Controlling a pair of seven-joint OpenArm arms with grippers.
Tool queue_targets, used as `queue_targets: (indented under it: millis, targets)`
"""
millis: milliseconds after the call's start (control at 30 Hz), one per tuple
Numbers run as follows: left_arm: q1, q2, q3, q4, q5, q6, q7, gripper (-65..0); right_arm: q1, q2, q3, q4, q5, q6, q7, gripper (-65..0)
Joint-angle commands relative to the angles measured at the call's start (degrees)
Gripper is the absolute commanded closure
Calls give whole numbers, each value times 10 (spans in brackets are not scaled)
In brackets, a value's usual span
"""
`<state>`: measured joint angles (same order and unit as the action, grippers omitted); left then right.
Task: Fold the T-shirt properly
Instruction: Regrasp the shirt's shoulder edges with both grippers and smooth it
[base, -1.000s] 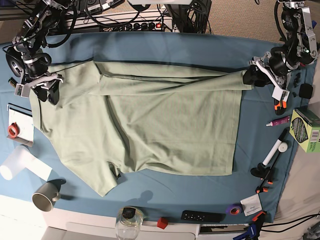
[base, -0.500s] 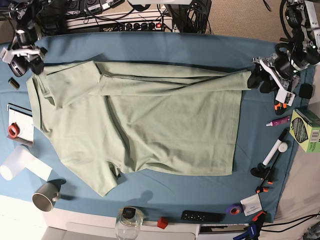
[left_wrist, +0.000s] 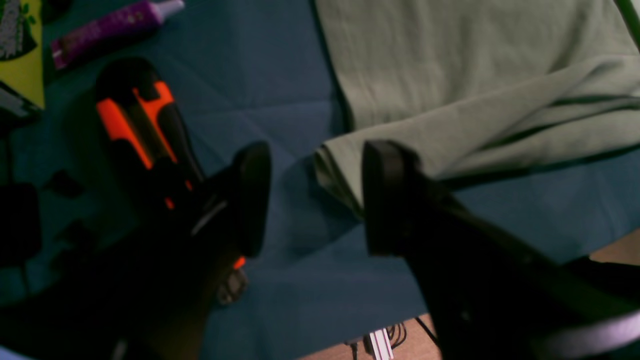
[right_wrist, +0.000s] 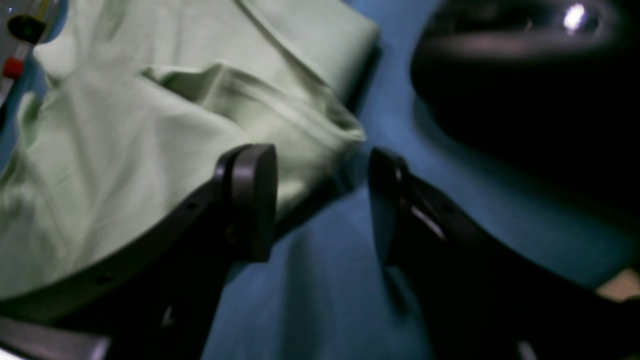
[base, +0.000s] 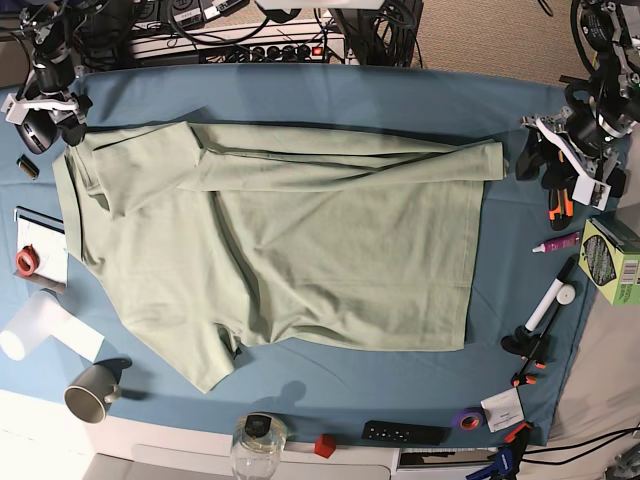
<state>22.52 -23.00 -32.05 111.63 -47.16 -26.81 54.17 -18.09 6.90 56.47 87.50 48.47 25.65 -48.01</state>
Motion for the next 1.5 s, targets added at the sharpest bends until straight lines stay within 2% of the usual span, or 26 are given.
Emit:
queue_targets:
  millis: [0,100,167,333,367,433,467,567,667,833,1000,1267,1467]
  targets:
    - [-1,-9,-5,9,-8,-2,-10,-303,7,14,2,-10,14,6,9,-292]
    - [-1,-9,-5,9,-8,-2,-10,-303,32,23,2,-69,23,10,5,-292]
    - [-1,-8,-5,9,-7,-2,-10,-303,45,25,2,-94,37,24,2,-292]
    - [-1,-8,-5,9,-5,-2,-10,-303,56,25,-16,-103,50,46,-6,-281]
    - [0,-8,-5,9,-3,-2,-10,-303,56,25,-21,-103,50,46,-8,-232]
    - [6,-8,-5,9,-4,5,-6,-303,55,25,-27,-103,48,47,-16,-42]
    - [10,-8,-5,7,-4,15,0,-303,56,25,-28,-103,45,53,-17,0]
    - [21,-8,-4,-12,-4,40,3,-303,56,25,-28,-103,45,86,-17,0]
    - [22,-8,-4,-56,-25,41,10,-308,56,25,-28,-103,46,87,-17,0]
    - [20,-8,-3,-123,-76,23,20,-387,56,25,-28,-103,46,87,-17,0]
    - [1,-5,1,-153,-106,17,31,-389,56,25,-29,-103,46,87,-17,0]
    - [-43,-4,93,-170,-95,17,33,-389,56,25,-29,-103,46,95,-18,0]
    - [-70,8,134,-194,-80,17,31,-389,55,24,-29,-103,46,95,-19,0]
